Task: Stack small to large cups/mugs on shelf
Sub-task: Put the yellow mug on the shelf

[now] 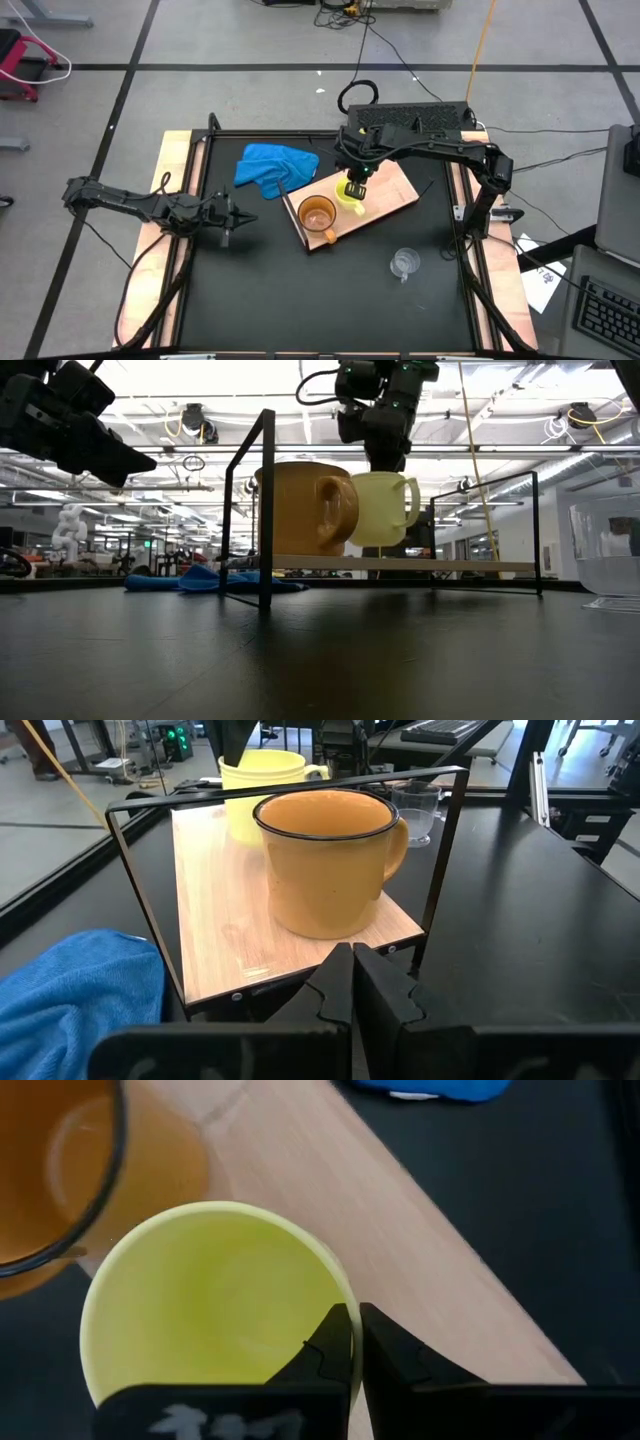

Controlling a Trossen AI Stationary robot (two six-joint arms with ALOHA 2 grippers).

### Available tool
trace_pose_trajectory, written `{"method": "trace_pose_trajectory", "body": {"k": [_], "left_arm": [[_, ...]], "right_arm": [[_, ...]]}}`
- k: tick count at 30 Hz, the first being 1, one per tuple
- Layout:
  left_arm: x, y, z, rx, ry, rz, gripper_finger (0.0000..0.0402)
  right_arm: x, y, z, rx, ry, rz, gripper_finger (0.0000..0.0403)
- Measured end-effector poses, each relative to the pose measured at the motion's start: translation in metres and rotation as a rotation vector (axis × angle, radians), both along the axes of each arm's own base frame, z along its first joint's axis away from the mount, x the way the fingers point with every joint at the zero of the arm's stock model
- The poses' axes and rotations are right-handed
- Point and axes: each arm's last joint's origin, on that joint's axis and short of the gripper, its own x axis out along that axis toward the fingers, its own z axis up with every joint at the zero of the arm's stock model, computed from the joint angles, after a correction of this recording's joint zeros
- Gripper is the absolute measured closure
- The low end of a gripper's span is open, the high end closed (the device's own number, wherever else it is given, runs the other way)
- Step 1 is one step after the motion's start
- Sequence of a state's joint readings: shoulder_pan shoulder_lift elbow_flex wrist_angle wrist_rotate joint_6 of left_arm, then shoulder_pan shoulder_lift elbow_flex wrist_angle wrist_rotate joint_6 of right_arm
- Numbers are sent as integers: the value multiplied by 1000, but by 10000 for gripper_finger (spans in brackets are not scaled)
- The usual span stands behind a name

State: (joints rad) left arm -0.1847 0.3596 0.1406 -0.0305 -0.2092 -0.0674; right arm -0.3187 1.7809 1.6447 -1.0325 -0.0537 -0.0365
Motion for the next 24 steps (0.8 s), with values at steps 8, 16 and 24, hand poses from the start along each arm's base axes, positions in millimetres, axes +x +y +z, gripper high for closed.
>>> {"method": "trace_pose_trajectory", "body": {"k": [8,16,24], "left_arm": [[0,0,0,-2,0,1,387],[0,0,0,1,-1,-1,387],[0,0,0,0,-1,-1,387]], "right_arm": [[0,0,-2,5,-5,-21,403],[-2,1,-11,17,24,-31,403],[0,1,-10,18,6,-46,403]]}}
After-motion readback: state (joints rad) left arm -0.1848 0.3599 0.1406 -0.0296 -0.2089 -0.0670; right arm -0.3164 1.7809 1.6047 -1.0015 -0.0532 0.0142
